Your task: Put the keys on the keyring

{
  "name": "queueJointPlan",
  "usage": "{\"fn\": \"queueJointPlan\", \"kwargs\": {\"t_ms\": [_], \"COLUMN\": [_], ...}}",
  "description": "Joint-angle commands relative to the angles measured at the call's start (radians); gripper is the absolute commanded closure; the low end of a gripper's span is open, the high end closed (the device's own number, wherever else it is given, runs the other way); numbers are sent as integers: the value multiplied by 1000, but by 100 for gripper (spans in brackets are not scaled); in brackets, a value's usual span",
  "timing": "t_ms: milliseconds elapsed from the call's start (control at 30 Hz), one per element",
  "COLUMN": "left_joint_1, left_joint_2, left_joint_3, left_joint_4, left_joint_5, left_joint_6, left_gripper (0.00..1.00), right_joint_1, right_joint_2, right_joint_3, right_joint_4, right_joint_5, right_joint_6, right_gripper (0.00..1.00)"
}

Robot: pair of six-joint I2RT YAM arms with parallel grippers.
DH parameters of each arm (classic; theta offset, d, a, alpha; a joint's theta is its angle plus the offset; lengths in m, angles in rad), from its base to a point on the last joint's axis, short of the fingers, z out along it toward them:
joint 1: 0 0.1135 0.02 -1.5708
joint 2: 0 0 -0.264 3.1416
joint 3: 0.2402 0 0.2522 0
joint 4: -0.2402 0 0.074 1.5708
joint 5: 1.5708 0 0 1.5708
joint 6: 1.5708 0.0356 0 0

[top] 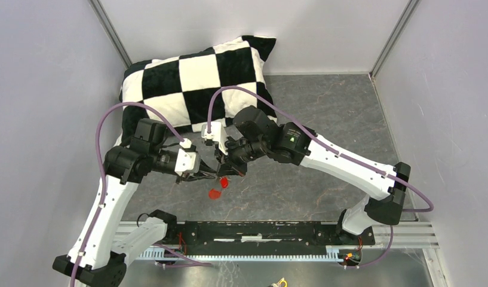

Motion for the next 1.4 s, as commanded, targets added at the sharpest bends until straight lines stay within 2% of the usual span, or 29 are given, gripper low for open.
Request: {"fn": "queueJointPlan", "kwargs": {"t_ms": [0,133,233,333,433,567,633,800,867,1133,1367], "left_joint_1": [-12,-15,-15,-16,-18,-18,-18,-18,-18,-17,-18], "left_joint_2": [-4,3,-7,-26,-34,-58,-80,-126,-143,-173,-198], "left_joint_3": [27,28,18,-2,-7,-30,-50,-89,-101,-124,-198], "left_joint_4": [-35,-34,-20,46,68,149,217,394,456,820,1155], "left_joint_5": [-1,-6,-22,-24,-27,-30,-27,-2,23,118,84], "left_joint_6": [79,73,68,2,-11,-81,-140,-337,-423,-873,-1272], "left_gripper": [78,86,87,88,97,98,98,98,98,98,98], "right_joint_1": [5,10,9,10,10,12,12,1,-18,-97,-98], "right_joint_2": [3,13,6,7,11,11,2,-81,-144,-415,-485], "right_joint_3": [74,93,90,91,92,88,78,0,-76,-404,-524], "right_joint_4": [37,38,65,90,99,115,123,195,264,583,835], "right_joint_5": [-21,-33,-49,-63,-71,-84,-81,-23,-19,-8,-21], "right_joint_6": [-13,-8,7,21,25,33,33,50,68,160,273], "right_gripper": [100,99,99,99,99,99,95,73,68,66,65]}}
